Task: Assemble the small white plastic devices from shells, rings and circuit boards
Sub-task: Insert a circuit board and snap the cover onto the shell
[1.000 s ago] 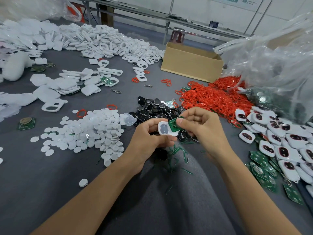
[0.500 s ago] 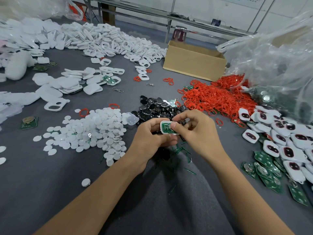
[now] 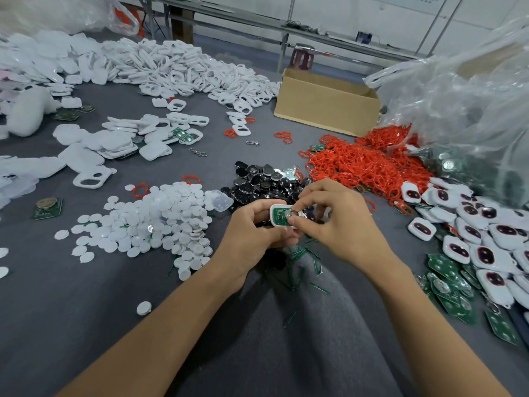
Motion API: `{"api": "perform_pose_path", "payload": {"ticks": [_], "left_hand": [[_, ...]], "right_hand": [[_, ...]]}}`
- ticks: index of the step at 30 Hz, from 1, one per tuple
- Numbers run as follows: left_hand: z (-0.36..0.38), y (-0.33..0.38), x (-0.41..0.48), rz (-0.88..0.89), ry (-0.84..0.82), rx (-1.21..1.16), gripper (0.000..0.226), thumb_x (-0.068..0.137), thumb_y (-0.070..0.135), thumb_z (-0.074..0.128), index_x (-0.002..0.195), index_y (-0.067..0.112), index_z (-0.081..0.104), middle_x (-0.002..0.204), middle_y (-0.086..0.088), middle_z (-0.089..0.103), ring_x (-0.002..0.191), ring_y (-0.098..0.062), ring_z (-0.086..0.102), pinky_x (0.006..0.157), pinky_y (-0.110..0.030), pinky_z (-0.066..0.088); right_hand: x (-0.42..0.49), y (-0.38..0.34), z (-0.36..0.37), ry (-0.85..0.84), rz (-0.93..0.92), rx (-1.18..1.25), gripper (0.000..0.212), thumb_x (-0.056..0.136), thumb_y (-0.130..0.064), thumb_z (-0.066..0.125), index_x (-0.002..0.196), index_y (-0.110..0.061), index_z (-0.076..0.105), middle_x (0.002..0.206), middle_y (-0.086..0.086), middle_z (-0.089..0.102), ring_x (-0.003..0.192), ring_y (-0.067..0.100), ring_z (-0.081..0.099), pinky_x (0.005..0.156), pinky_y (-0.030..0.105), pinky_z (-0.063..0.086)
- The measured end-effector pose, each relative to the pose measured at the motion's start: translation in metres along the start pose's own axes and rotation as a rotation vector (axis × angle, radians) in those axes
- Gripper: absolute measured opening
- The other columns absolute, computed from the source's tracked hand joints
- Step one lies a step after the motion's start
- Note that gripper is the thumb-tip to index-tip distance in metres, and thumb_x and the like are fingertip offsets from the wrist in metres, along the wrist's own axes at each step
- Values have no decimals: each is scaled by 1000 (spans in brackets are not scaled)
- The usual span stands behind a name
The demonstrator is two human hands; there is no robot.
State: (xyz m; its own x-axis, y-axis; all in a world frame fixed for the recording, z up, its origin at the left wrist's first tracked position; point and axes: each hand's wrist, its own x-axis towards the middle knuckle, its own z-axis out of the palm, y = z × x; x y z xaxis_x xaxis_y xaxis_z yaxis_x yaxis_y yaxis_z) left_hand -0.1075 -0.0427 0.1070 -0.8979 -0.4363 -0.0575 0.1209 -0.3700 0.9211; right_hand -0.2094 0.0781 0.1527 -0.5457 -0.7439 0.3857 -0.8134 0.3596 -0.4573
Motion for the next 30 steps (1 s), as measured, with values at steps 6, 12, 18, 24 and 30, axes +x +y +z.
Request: {"api": "perform_pose_path", "payload": {"ticks": [6, 12, 18, 24, 30], "left_hand": [[0, 0, 0, 5, 2, -5, 40, 81, -15, 66, 118, 0, 60, 111, -22, 68, 79, -26, 73, 71, -29, 60], [-1, -1, 1, 8, 2, 1, 39, 81, -15, 66, 117, 1, 61, 108, -19, 69, 76, -24, 73, 70, -28, 60], [-1, -2, 2, 11, -1, 12, 39, 81, -15, 66, 116, 3, 62, 105, -15, 70, 77, -24, 73, 71, -29, 60], [-1, -2, 2, 10, -1, 10, 40, 81, -15, 65, 117, 1, 61, 104, -16, 70, 77, -23, 73, 71, -29, 60], [1, 0, 1, 11, 2, 0, 39, 82, -16, 64, 117, 1, 61, 104, -16, 70, 75, -22, 73, 70, -28, 60]], "right_hand": [[1, -1, 1, 34, 0, 50, 8, 75, -22, 80, 80, -20, 74, 95, -15, 60, 60, 13, 53, 62, 22, 44], [1, 0, 3, 24, 25, 40, 8, 74, -24, 80, 79, -21, 74, 95, -18, 59, 60, 11, 53, 62, 31, 48], [0, -2, 3, 31, 29, 42, 8, 73, -23, 80, 78, -21, 73, 94, -19, 58, 60, 11, 53, 62, 31, 47], [-1, -3, 2, 31, 37, 38, 8, 73, -23, 80, 78, -22, 73, 94, -19, 58, 60, 10, 52, 62, 33, 48], [0, -1, 2, 34, 33, 35, 8, 72, -23, 80, 77, -23, 73, 91, -21, 58, 59, 9, 52, 62, 28, 46]]}}
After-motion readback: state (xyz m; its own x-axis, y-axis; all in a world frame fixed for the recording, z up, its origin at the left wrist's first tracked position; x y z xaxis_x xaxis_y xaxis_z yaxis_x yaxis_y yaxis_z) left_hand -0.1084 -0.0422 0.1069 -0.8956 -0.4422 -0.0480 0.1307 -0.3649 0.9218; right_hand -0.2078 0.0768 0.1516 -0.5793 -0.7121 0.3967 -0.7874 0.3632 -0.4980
